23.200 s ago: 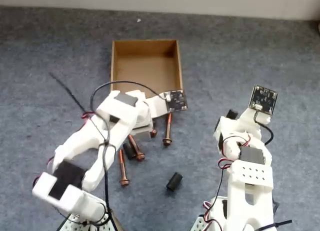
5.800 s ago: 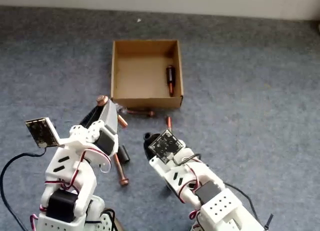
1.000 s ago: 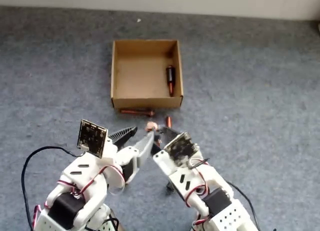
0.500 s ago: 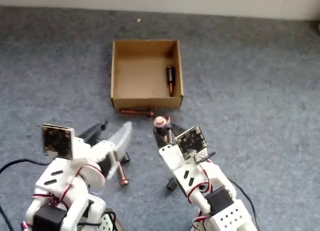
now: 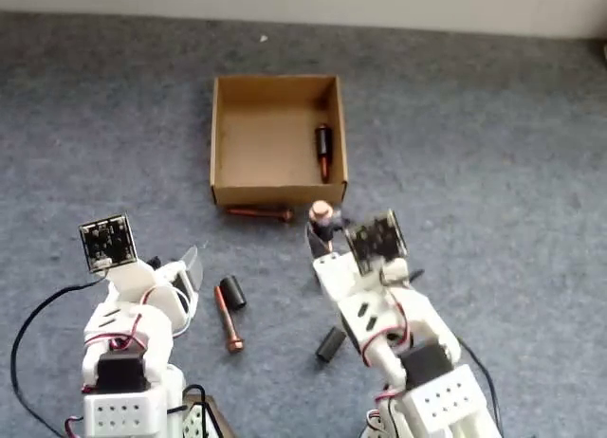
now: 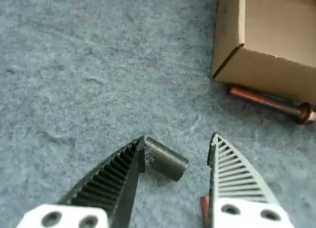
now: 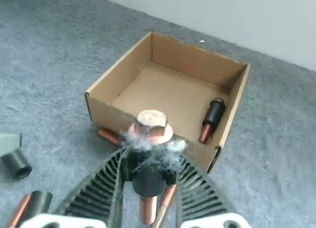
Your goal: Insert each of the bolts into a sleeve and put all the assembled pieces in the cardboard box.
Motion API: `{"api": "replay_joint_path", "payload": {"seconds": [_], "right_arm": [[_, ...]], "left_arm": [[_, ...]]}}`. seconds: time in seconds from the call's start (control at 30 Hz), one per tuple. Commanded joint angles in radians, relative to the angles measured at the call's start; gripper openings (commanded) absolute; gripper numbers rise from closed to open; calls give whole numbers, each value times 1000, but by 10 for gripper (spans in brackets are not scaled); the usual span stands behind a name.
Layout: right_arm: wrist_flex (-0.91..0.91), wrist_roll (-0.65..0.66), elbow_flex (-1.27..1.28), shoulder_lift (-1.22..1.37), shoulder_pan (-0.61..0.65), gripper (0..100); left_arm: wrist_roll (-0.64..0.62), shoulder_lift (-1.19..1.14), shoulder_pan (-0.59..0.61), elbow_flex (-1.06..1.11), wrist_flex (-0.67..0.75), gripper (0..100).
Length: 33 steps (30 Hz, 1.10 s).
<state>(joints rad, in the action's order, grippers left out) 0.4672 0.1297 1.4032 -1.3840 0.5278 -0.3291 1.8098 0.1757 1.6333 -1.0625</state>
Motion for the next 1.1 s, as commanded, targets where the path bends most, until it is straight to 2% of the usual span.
{"api": "replay_joint_path", "payload": {"seconds": [0.0,0.13,0.23,0.43,0.6,0.97,1.07], "right_arm": [[-159,-9,-257,372,-12,5],[-338,-8,-435,704,-16,5],[-406,-8,-582,928,-38,5],[-415,-8,-894,1319,-99,5],[-409,-9,-1066,1544,-142,10],[1,-9,-1268,1564,-142,12],[142,-11,-1337,1566,-139,74]], "left_arm": [[3,5,8,61,129,220],[3,4,12,62,144,220],[3,4,12,62,144,220],[3,4,12,62,144,220],[3,4,12,62,144,220],[3,4,12,62,144,220],[3,4,12,62,144,220]]}}
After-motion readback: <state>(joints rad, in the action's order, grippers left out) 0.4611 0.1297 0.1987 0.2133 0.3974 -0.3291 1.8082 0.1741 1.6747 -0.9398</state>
